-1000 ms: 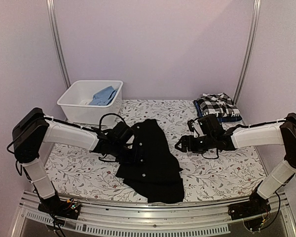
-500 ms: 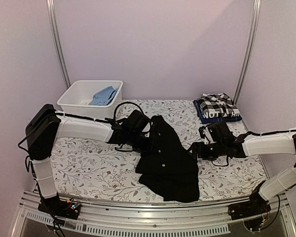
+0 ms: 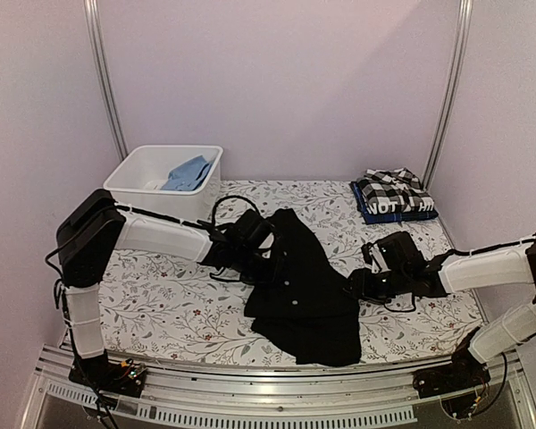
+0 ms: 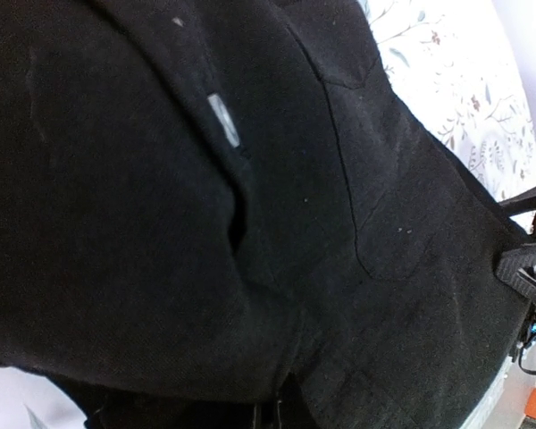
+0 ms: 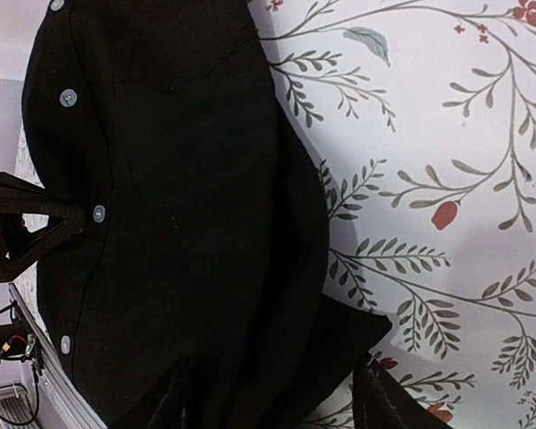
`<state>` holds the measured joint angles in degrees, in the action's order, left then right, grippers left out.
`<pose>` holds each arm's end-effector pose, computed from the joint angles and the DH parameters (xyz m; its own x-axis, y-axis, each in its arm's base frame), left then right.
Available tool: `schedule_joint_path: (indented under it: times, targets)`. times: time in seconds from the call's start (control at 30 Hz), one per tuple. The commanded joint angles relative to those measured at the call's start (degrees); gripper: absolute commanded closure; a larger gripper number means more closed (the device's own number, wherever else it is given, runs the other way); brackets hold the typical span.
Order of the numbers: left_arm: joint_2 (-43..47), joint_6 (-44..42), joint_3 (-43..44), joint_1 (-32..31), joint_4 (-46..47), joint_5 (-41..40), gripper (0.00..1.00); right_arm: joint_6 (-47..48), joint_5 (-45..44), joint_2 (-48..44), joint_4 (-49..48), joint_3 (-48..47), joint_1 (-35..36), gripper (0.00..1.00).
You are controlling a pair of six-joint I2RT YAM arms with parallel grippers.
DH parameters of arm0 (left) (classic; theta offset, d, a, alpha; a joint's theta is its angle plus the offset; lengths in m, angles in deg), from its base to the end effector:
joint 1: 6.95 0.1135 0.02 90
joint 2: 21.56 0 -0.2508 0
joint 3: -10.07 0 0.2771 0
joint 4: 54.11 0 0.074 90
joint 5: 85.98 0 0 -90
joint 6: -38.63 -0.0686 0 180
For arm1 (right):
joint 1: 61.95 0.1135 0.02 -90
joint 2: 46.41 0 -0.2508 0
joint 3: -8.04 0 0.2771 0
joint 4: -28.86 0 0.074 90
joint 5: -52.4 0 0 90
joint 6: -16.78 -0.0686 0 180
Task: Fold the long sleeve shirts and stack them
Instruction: Flatten out the crumpled shirt at the center of the board.
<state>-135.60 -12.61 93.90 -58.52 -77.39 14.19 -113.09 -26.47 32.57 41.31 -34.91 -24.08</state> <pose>0.2676 -0.3568 0.0894 -0.9132 0.1595 -0.3751 0.3394 0.8071 -0.4831 0.2207 0.1884 0.0909 -0.9045 0.0934 -0.4161 -0.1609 0.8288 0.5359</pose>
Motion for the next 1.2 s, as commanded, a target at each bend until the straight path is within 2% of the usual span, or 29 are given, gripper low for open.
schedule_joint_path:
  times: [0.0, 0.07, 0.2, 0.27, 0.3, 0.4, 0.5, 0.6, 0.67, 0.73, 0.83, 0.9, 1.03, 1.17]
  targets:
    - [-1.5, -0.93, 1.4, 0.36, 0.78, 1.5, 1.0, -2.8, 3.32, 4.51, -5.93, -2.14, 0.28, 0.5]
    - [-2.89, -1.03, 2.71, 0.33, 0.85, 2.44, 1.0, -2.77, 2.18, 5.4, -4.94, -3.68, 0.23, 0.6]
    - [-6.52, -0.59, 7.63, 0.37, 1.26, 4.98, 1.0, -1.31, -1.4, 3.08, -0.51, -6.48, -1.5, 0.88]
    - [-8.74, -0.25, 11.16, 0.28, 1.32, 6.51, 1.0, 0.4, -3.83, 0.35, 3.87, -8.8, -3.06, 0.98]
    - [-10.0, -0.12, 13.36, 0.12, 1.31, 7.2, 1.0, 1.6, -5.27, -0.55, 6.28, -10.28, -3.47, 1.0]
    - [-13.93, 1.12, 20.02, -0.63, 1.69, 9.59, 1.0, 5.61, -8.38, -3.62, 12.71, -15.63, -4.02, 1.0]
    - [-17.6, 3.22, 25.84, -1.41, 2.53, 11.92, 1.0, 9.24, -7.17, -4.93, 17.75, -21.74, -3.86, 1.0]
    - [-18.85, 7.66, 26.5, -1.36, 6.09, 13.09, 1.0, 10.84, -5.36, -4.29, 19.83, -26.93, -0.27, 1.0]
    - [-17.45, 11.26, 23.08, -0.87, 9.4, 12.99, 0.99, 11.32, -6.23, -2.58, 20.21, -29.19, 4.43, 1.0]
    - [-14.08, 15.74, 15.71, 0.0, 16.54, 12.2, 0.92, 11.38, -6.47, -0.37, 19.44, -29.86, 8.4, 1.0]
    - [-7.31, 20.55, 2.58, 1.79, 26.61, 10.01, 0.8, 9.93, -4.85, 3.09, 14.69, -26.55, 10.46, 1.0]
    - [-4.15, 20.97, -2.21, 2.88, 28.23, 8.88, 0.75, 8.89, -3.98, 5.22, 12.26, -24.79, 11.25, 1.0]
    - [-1.13, 20.36, -7.94, 4.5, 33.31, 10.87, 0.67, 8.07, -3.44, 8.41, 9.32, -23.88, 14.04, 1.0]
    - [0.13, 20.71, -11.13, 5.34, 34.46, 10.24, 0.66, 6.83, -1.68, 13.24, 4.6, -23.61, 17.56, 1.0]
